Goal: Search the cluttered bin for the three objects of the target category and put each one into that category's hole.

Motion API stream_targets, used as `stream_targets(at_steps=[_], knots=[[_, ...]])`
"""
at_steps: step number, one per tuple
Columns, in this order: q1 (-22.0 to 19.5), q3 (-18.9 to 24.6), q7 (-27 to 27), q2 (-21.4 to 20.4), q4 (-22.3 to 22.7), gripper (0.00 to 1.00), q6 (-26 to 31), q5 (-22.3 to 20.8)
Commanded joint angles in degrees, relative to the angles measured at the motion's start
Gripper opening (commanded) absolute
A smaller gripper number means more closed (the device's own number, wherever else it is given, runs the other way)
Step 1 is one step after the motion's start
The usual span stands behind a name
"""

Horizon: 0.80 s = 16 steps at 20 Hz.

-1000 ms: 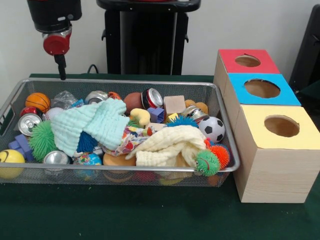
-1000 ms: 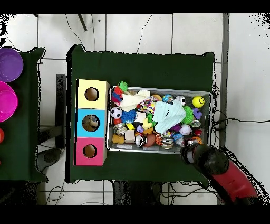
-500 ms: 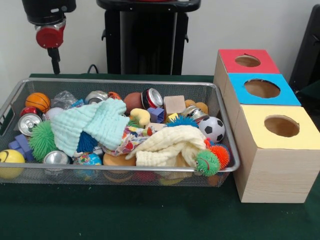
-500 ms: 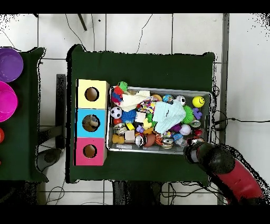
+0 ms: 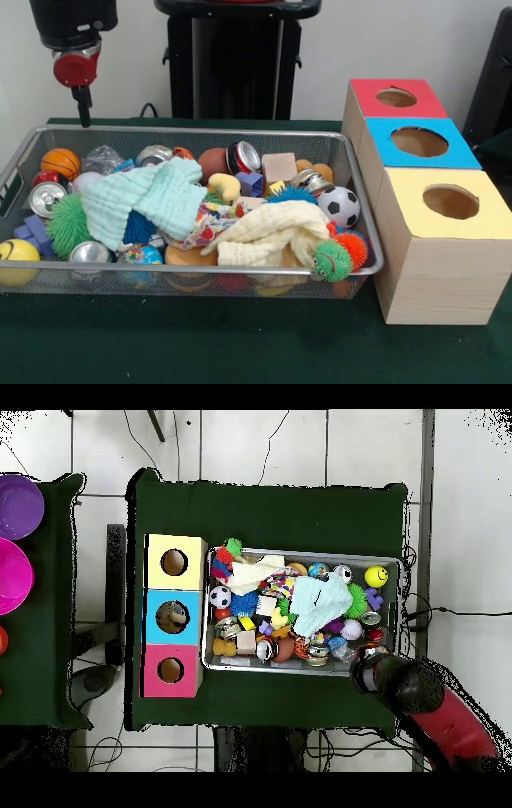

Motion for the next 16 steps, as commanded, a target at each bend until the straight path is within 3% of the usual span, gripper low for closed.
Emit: stream_targets(at_steps=[1,6,16], knots=[[-2.19,7.73,5.55,6.18,-0.89,1.00,-8.24,2.52],[-3.30,10.18,6.55,9.44,-0.26,1.00,-12.74,2.66],[-3.09,9.95,7.02,9.69,0.02,1.00,-12.43,2.96]])
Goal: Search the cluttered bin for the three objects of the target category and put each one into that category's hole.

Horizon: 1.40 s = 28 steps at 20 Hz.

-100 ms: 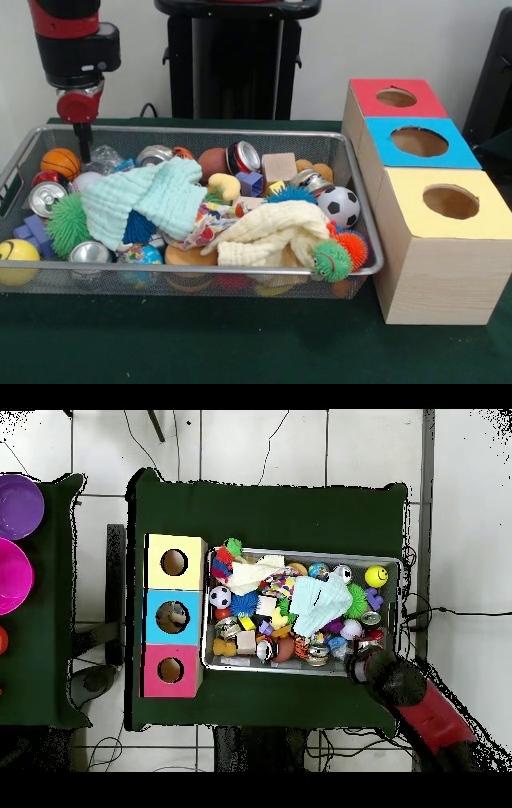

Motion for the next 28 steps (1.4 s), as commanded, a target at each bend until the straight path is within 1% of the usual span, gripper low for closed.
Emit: stream_targets(at_steps=[1,4,10,17,20,25,26,28], knots=[[-0.15,5.97,6.96,2.53,0.00,1.00,-1.24,2.73],[-0.37,6.44,7.35,2.45,1.12,1.00,-1.04,2.96],[0.73,6.04,7.85,1.47,1.85,1.00,0.36,3.49],[2.08,4.47,7.31,1.33,0.64,1.00,4.00,4.04],[2.36,4.28,8.02,0.87,2.24,1.00,4.21,4.56],[3.19,3.25,7.97,-2.26,4.27,1.00,7.19,5.48],[3.25,3.12,7.90,-2.32,4.54,1.00,7.16,5.57],[2.41,3.46,7.34,-0.93,4.31,1.00,5.67,5.37]])
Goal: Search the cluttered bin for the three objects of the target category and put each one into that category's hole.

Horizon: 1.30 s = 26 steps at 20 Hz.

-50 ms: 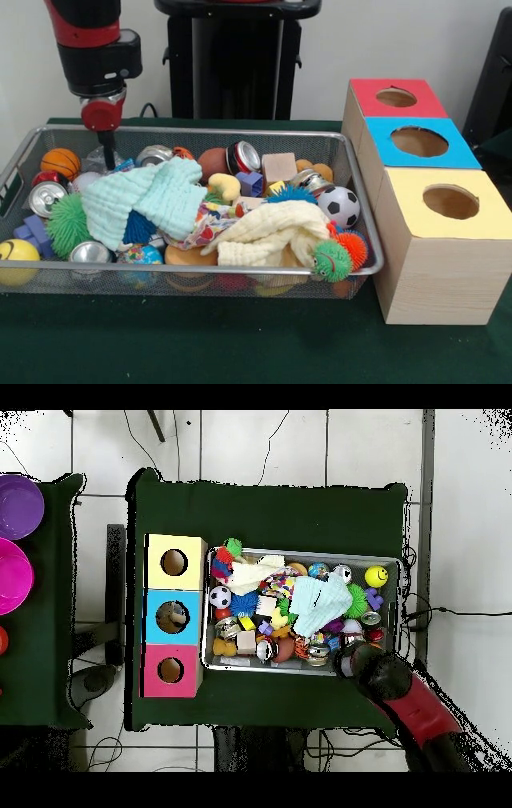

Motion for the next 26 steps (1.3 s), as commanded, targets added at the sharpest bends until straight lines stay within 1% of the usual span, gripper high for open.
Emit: stream_targets(at_steps=[1,5,9,14,17,20,22,26], knots=[[-0.07,2.87,7.20,0.58,2.72,1.00,3.85,2.87],[-0.52,2.53,5.90,3.57,0.34,1.00,3.32,2.26],[0.01,1.11,5.73,3.05,0.33,1.00,5.76,2.21],[-1.45,2.19,4.97,5.18,-0.46,1.00,3.60,1.77],[-1.49,2.14,4.97,6.74,-1.09,1.00,2.73,1.63],[-0.34,0.18,4.57,8.02,-2.26,1.00,3.49,0.94],[1.30,-2.29,3.94,9.19,-4.07,1.00,5.45,0.22],[2.93,-5.27,3.73,12.76,-7.53,1.00,6.05,-0.05]])
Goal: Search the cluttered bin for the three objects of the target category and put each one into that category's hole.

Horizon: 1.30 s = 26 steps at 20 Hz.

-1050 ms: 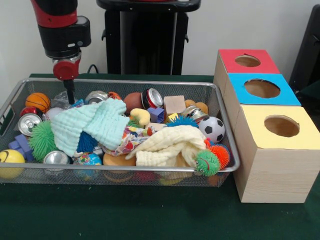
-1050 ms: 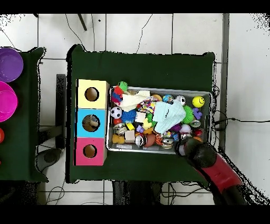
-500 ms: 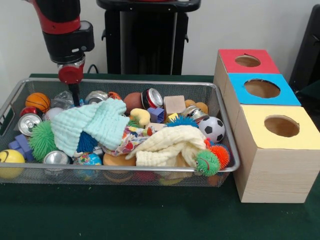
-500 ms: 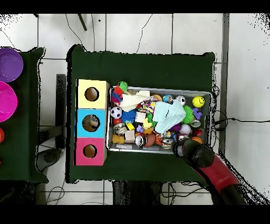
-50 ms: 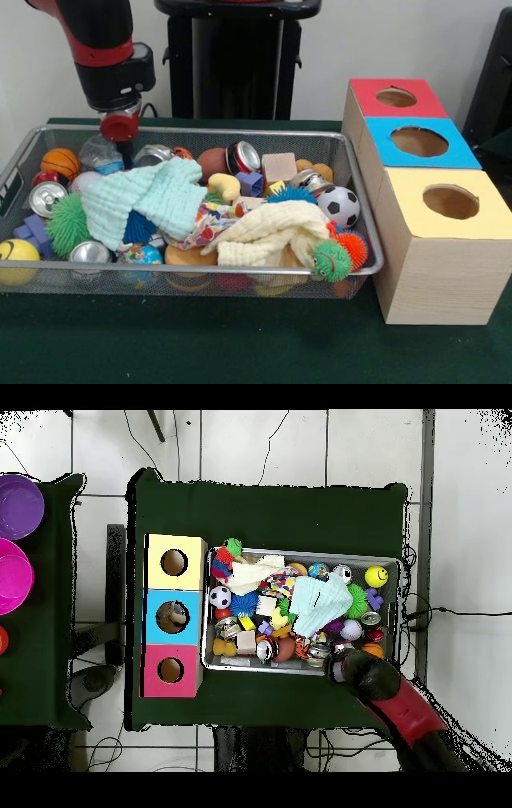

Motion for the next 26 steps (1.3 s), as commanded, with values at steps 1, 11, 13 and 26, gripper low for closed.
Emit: stream_targets(at_steps=[1,11,13,26], knots=[[2.71,-4.79,3.75,7.90,-7.32,1.00,6.50,-0.24],[4.17,-6.20,6.09,11.21,-9.08,1.00,0.95,0.95],[3.82,-5.80,6.45,11.20,-8.97,1.00,-0.63,1.15],[4.95,-6.82,0.82,8.60,-11.49,0.00,8.40,-1.88]])
